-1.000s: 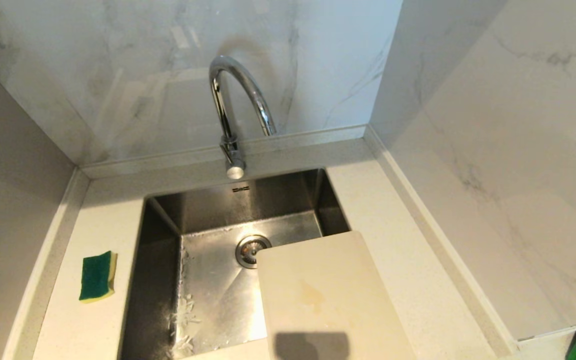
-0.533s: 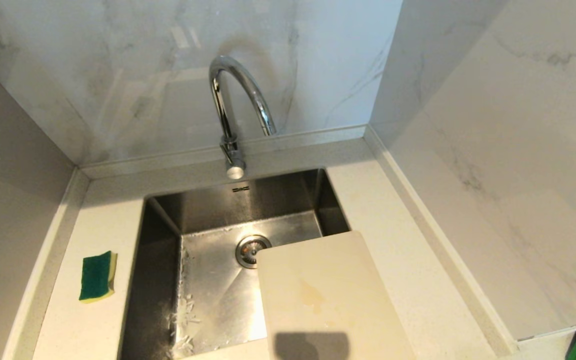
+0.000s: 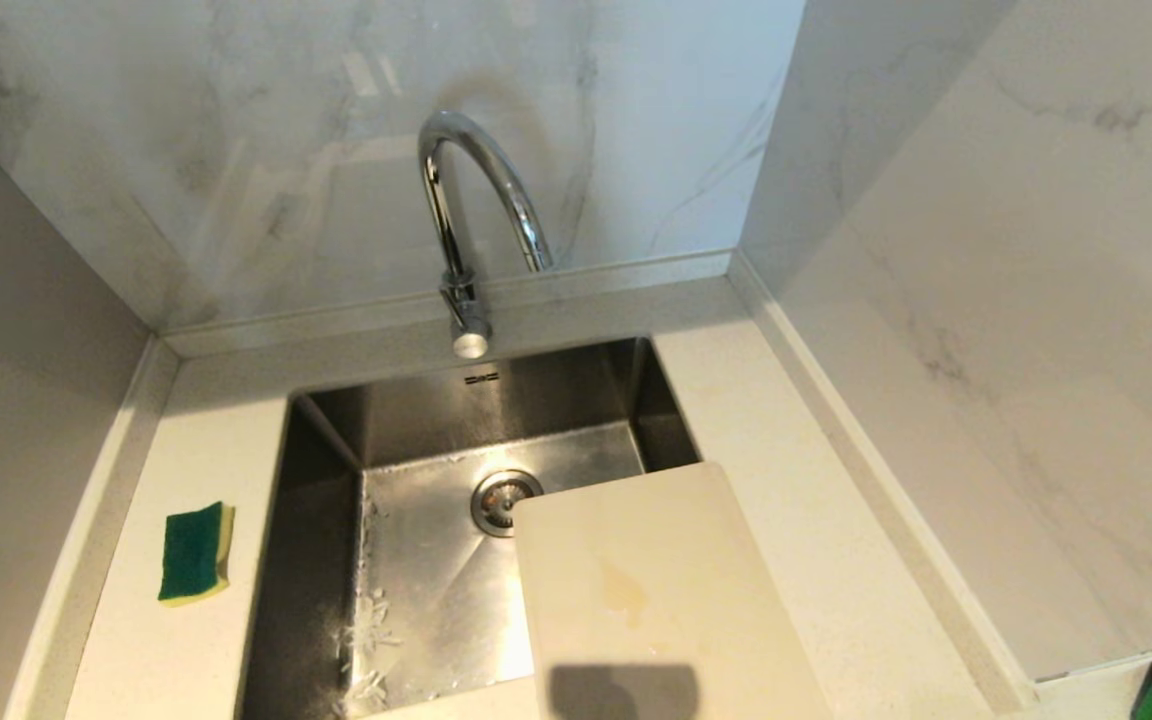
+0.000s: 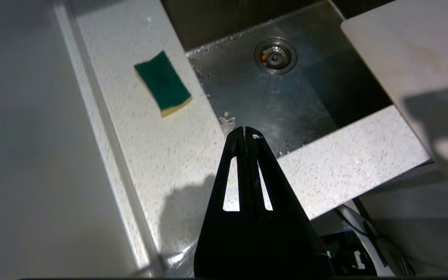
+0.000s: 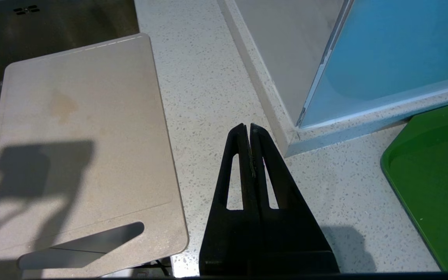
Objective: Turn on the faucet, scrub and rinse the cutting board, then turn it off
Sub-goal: Turn on the tap
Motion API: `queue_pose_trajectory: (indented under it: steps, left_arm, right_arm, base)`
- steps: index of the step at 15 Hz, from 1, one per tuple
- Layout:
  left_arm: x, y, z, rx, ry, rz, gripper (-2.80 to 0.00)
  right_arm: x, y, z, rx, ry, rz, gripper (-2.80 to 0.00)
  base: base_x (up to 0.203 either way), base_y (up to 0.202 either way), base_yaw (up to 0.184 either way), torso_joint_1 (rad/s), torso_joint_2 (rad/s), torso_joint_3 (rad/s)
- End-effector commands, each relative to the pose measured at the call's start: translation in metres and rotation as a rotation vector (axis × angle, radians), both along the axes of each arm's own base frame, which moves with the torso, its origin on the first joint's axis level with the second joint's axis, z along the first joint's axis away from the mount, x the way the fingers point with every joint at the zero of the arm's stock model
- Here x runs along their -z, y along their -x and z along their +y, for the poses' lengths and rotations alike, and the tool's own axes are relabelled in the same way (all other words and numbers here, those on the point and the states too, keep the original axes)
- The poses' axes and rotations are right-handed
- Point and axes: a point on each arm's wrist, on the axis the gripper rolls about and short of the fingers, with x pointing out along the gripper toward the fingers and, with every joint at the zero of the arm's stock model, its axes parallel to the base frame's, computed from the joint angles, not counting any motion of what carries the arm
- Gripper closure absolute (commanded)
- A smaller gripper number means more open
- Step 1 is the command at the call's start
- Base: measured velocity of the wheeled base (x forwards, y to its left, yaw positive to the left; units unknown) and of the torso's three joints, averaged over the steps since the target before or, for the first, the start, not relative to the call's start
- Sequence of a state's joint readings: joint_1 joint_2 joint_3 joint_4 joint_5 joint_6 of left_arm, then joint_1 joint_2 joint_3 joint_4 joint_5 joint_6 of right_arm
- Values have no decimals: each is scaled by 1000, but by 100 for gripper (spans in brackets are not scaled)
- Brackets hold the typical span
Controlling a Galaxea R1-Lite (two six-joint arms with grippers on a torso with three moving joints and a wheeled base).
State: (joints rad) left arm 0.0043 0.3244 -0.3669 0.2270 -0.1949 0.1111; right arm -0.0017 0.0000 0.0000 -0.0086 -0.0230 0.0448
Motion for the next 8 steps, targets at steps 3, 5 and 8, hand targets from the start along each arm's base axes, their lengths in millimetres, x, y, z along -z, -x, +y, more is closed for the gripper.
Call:
queue_pose_trajectory:
  steps: [3, 5, 8]
  left_arm:
    - [-49, -66, -1, 59, -40, 78, 0]
    - [-68, -92, -2, 91, -64, 78, 0]
    - [-99, -135, -9, 155, -66, 72, 0]
  right_arm:
    - [0, 0, 0, 0, 0, 2, 0]
    - [0, 0, 0, 0, 0, 2, 0]
    - [0, 0, 0, 0, 0, -1, 0]
  base:
    - [0, 0, 0, 0, 0, 0]
    - [0, 0, 0, 0, 0, 0]
    - [0, 0, 0, 0, 0, 0]
